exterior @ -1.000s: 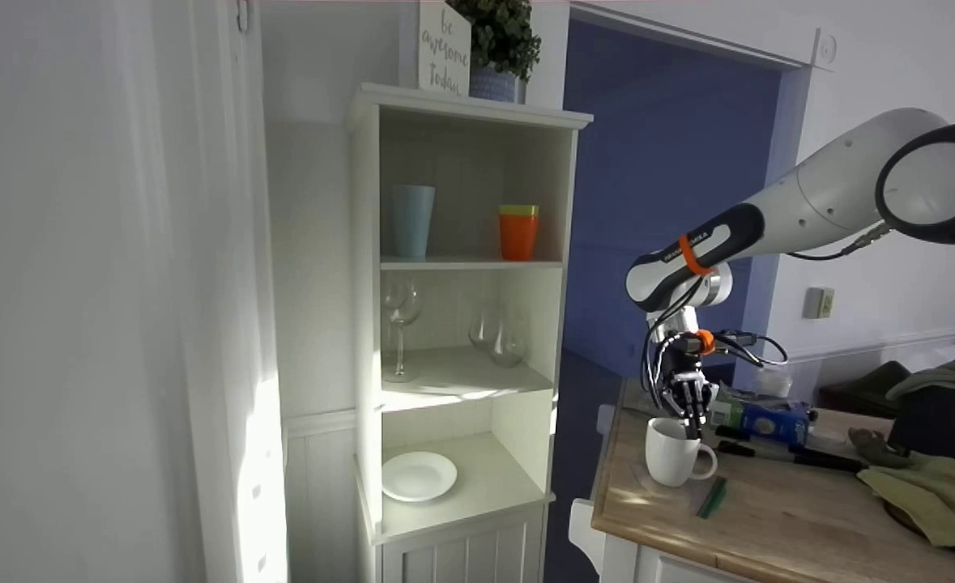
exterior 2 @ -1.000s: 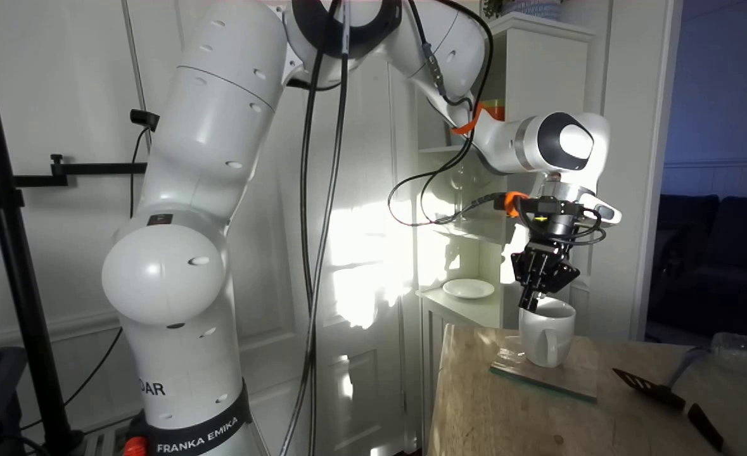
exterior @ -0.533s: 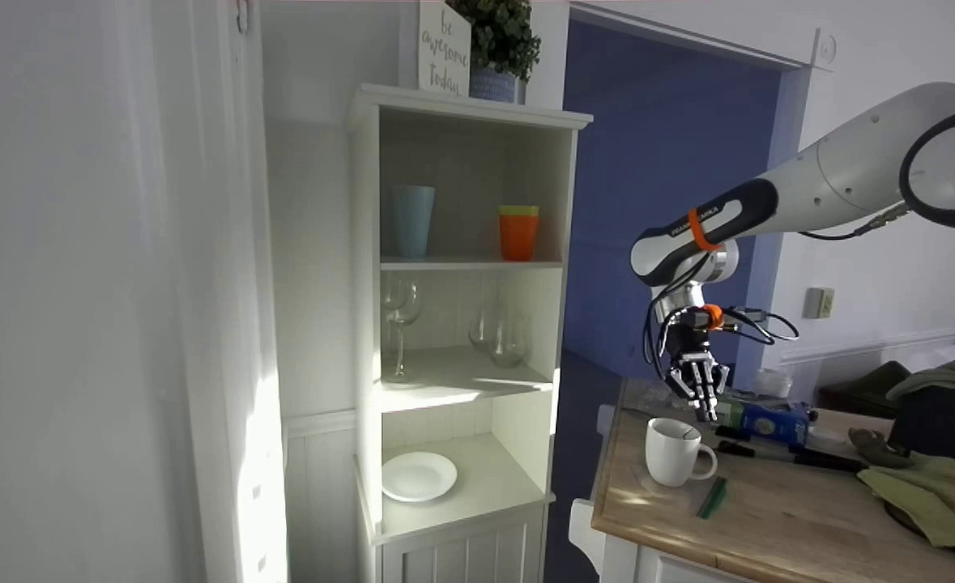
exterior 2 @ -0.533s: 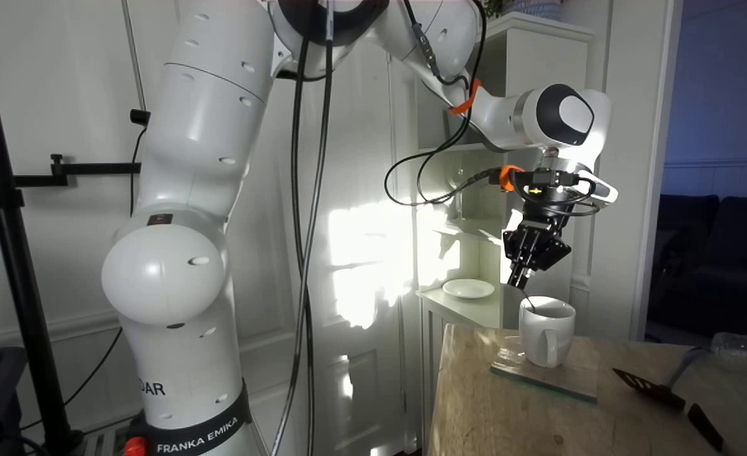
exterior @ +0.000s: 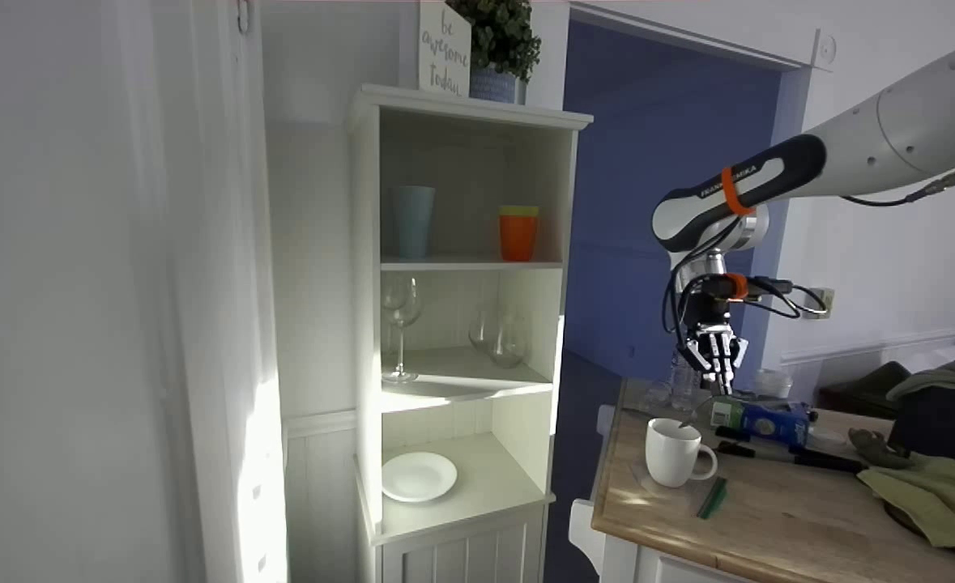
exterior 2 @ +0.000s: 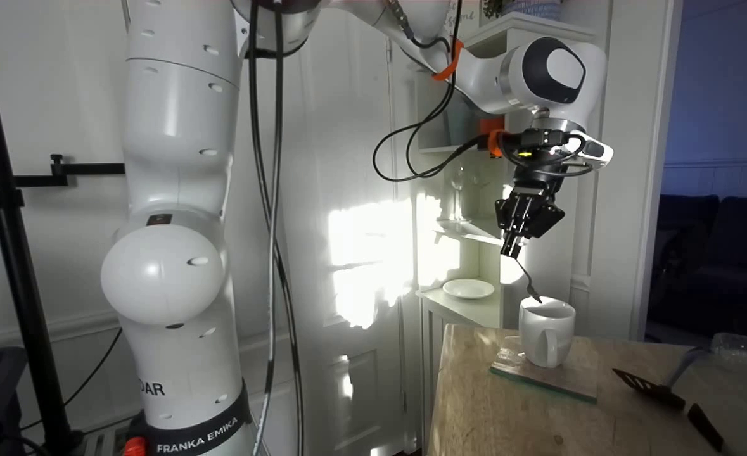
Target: Remove the spoon from the white cup
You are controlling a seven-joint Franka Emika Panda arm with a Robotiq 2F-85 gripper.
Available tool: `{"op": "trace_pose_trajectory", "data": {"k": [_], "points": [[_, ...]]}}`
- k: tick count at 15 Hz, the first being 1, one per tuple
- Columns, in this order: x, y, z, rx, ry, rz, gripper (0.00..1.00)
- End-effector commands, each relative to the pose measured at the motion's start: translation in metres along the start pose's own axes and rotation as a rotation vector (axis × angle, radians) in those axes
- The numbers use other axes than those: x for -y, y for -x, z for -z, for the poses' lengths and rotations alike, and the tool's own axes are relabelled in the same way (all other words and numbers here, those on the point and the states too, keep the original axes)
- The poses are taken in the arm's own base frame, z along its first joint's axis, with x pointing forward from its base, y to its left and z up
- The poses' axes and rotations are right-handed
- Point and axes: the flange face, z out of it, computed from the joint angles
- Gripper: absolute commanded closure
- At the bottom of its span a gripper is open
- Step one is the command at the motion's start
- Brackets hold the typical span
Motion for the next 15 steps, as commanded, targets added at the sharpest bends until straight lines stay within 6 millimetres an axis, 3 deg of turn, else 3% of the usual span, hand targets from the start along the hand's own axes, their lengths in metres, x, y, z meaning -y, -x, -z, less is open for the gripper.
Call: {"op": "trace_pose_trajectory", "data": {"k": [1,5,8,11,15], "points": [[-0.016,0.045,0.004,-0.113,-0.041,-0.023,0.92],[-0.032,0.075,0.005,-0.280,-0.034,-0.077,0.93],[-0.047,0.084,-0.004,-0.344,-0.068,-0.196,0.93],[-0.061,0.084,-0.015,-0.376,-0.110,-0.357,0.95],[-0.071,0.064,-0.036,-0.439,-0.120,-0.559,0.95]]}}
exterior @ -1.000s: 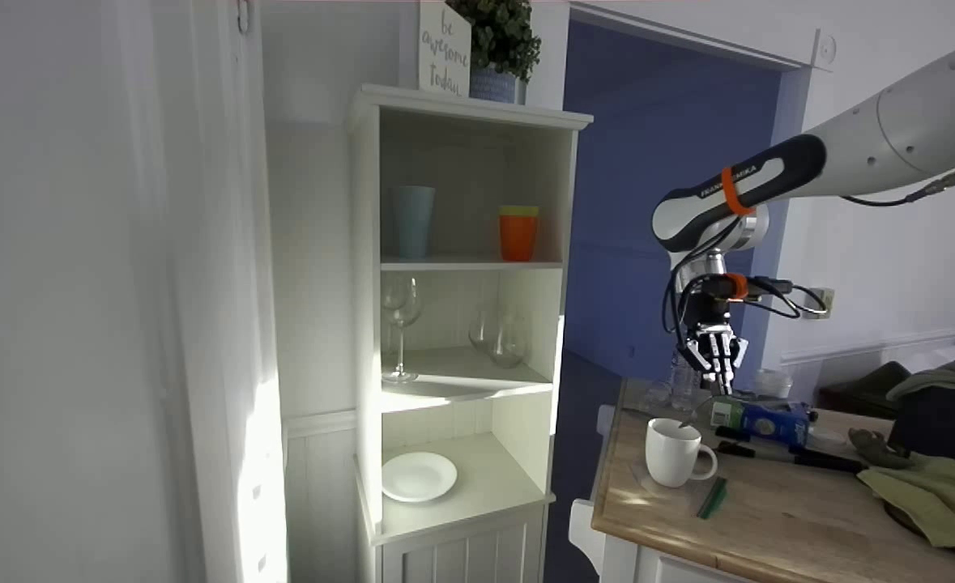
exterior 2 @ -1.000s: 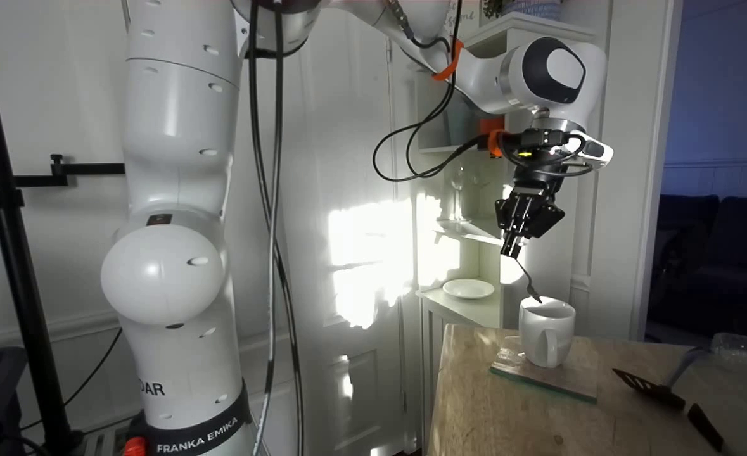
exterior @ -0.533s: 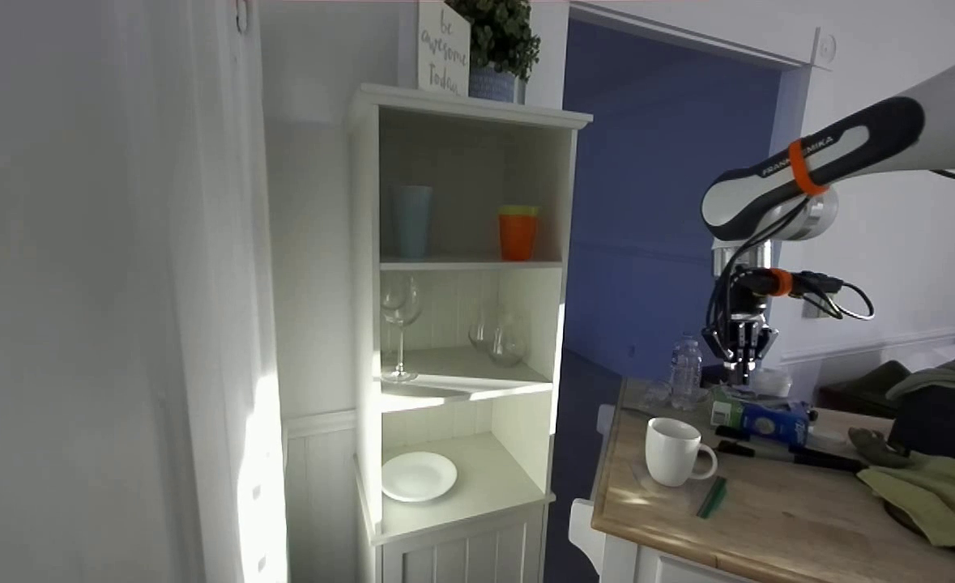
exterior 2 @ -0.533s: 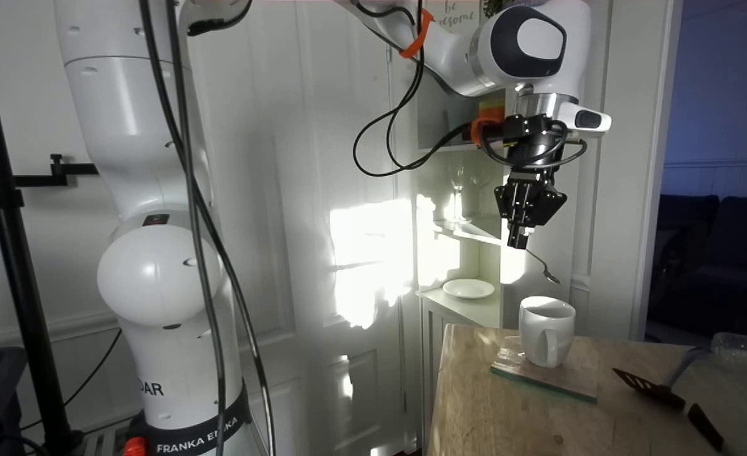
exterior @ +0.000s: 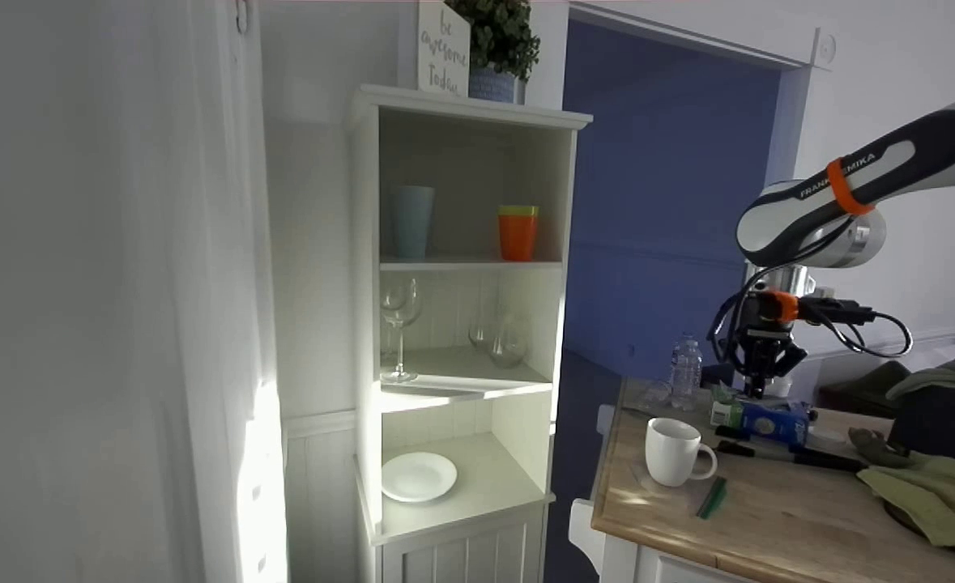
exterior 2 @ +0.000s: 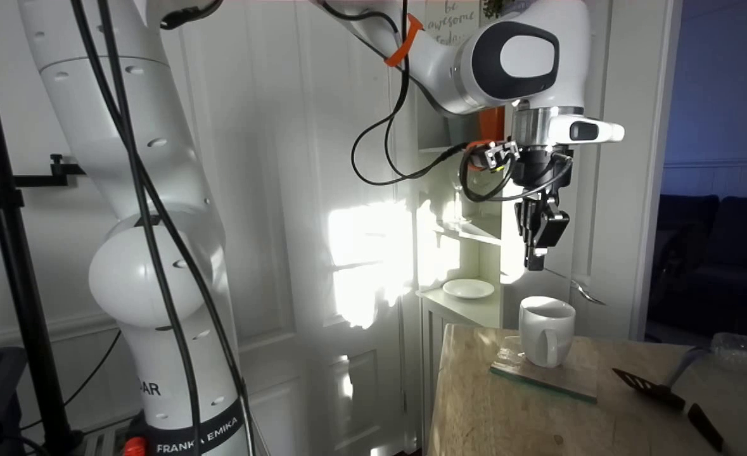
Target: Remove the spoon from the white cup
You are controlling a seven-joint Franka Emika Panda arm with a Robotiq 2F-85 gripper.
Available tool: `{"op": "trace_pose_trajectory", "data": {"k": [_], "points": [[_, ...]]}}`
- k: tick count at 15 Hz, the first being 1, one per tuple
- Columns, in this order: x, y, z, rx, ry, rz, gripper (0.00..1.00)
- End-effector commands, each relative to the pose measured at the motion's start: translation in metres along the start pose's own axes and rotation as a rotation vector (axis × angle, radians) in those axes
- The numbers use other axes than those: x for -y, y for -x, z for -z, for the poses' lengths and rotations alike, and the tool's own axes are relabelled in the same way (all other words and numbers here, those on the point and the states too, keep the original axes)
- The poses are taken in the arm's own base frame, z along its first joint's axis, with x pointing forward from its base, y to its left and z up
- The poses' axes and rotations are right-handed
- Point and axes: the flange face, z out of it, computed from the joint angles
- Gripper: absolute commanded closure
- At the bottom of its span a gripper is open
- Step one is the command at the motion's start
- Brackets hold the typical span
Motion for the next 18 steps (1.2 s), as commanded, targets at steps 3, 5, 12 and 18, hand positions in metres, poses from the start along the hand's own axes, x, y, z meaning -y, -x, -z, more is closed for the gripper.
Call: {"op": "trace_pose_trajectory", "data": {"k": [3,5,12,18], "points": [[-0.008,-0.017,-0.044,-0.134,0.085,-0.241,0.95],[-0.011,-0.027,-0.067,-0.169,0.151,-0.315,0.95],[-0.022,-0.043,-0.136,-0.201,0.365,-0.584,0.95],[-0.034,-0.062,-0.165,-0.178,0.367,-0.653,0.97]]}}
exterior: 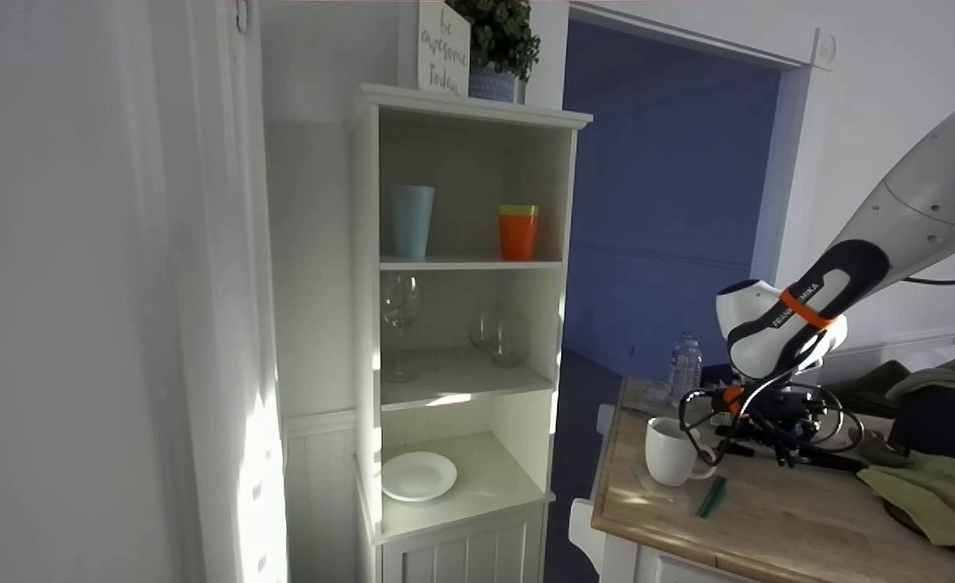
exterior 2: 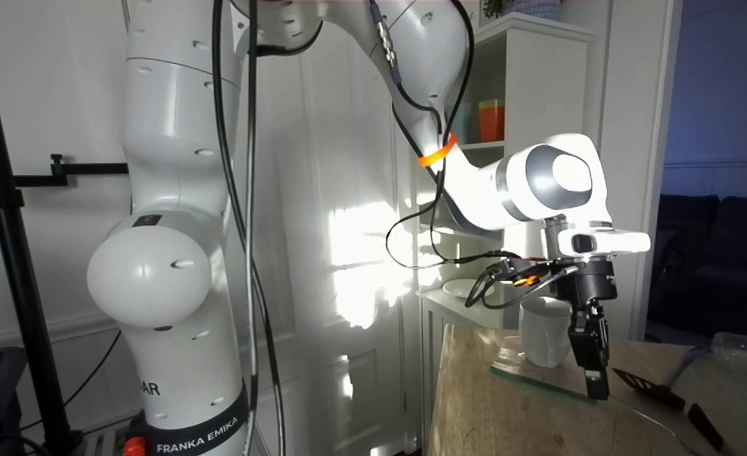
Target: Remove the spoon from the white cup
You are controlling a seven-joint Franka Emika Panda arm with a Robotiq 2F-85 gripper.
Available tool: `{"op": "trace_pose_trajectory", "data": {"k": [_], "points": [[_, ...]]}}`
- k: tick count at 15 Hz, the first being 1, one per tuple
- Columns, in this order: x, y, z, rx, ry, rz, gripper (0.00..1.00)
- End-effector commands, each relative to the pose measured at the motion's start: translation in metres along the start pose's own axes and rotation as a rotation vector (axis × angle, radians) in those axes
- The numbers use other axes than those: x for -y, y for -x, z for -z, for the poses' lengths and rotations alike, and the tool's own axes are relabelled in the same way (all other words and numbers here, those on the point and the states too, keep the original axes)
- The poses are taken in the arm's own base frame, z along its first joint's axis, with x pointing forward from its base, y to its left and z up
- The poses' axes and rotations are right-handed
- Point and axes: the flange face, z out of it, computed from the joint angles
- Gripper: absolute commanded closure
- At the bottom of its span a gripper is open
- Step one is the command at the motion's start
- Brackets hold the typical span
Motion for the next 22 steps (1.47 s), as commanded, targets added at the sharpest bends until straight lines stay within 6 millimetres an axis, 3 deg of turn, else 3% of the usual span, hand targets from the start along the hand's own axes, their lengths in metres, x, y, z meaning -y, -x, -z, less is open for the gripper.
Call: {"op": "trace_pose_trajectory", "data": {"k": [1,8,9,10,12,14,16,20,22], "points": [[0.012,-0.017,-0.013,-0.005,-0.010,-0.032,0.97],[0.032,-0.034,-0.042,0.034,-0.033,-0.060,0.95],[0.034,-0.035,-0.045,0.042,-0.036,-0.065,0.86],[0.036,-0.036,-0.046,0.049,-0.041,-0.071,0.63],[0.039,-0.039,-0.048,0.061,-0.047,-0.077,0.60],[0.041,-0.042,-0.047,0.069,-0.055,-0.082,0.48],[0.040,-0.042,-0.037,0.089,-0.075,-0.067,0.34],[0.024,-0.027,0.017,0.177,-0.138,0.151,0.06],[0.015,-0.021,0.051,0.162,-0.134,0.277,0.00]]}}
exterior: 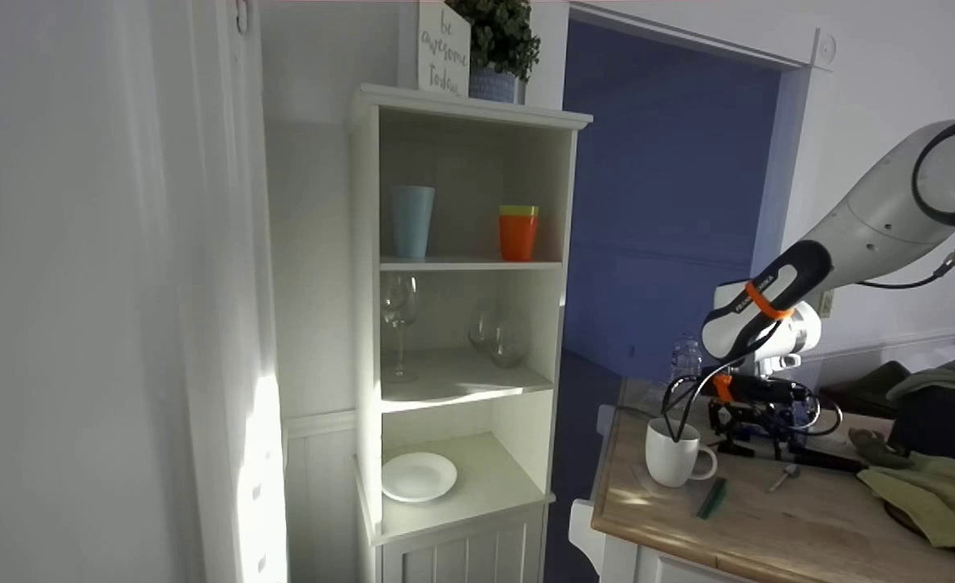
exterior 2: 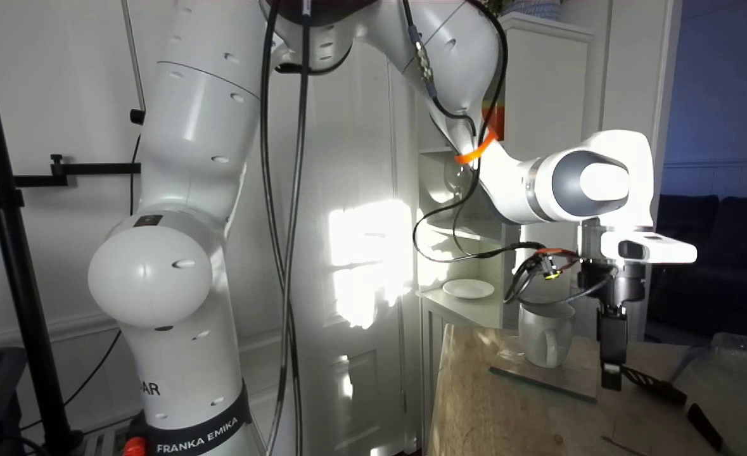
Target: Remove the spoon from the white cup
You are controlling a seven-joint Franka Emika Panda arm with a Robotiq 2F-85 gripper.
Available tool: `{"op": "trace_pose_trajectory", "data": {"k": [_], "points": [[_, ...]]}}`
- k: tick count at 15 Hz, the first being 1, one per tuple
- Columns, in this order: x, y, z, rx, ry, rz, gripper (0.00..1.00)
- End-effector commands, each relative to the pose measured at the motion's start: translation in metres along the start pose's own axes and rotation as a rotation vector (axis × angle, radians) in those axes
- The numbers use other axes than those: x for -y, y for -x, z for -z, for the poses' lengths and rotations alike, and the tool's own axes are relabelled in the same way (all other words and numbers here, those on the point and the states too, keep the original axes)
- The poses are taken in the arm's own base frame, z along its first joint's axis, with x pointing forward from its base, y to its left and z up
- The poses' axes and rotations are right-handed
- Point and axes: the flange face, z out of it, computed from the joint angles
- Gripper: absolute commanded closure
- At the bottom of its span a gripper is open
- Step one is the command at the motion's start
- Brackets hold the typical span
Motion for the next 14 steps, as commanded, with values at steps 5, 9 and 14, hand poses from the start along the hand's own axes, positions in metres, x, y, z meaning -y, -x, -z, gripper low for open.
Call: {"op": "trace_pose_trajectory", "data": {"k": [5,9,14], "points": [[-0.023,0.055,0.123,0.047,0.009,0.428,0.00],[-0.027,0.077,0.157,0.053,0.013,0.647,0.00],[-0.022,0.074,0.165,0.048,-0.006,0.721,0.00]]}}
